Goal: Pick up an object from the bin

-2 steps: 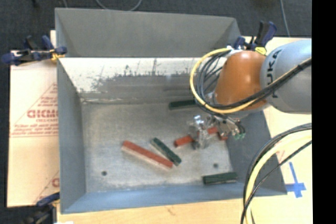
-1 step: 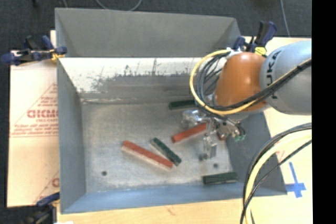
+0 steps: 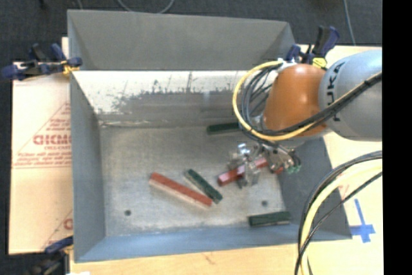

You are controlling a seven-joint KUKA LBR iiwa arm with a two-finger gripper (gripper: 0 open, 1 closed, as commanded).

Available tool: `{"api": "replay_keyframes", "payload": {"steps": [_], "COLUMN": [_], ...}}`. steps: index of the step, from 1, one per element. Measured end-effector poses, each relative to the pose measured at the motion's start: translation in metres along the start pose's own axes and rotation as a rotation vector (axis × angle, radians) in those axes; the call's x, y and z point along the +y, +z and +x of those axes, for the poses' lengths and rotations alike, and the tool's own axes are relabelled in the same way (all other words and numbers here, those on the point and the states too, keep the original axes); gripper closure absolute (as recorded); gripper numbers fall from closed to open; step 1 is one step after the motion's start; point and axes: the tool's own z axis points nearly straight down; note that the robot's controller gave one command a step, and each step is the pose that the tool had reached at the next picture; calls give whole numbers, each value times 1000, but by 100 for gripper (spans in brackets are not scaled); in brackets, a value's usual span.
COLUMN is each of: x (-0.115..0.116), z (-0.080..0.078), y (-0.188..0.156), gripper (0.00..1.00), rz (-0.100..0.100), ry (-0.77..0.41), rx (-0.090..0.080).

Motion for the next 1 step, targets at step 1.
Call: {"api": "replay_keyframes", "payload": {"steps": [1], "x": [-6], "z": [19], "y": [-140], "gripper": [100], "rz": [3], "ry": [33], "rx": [-3]}}
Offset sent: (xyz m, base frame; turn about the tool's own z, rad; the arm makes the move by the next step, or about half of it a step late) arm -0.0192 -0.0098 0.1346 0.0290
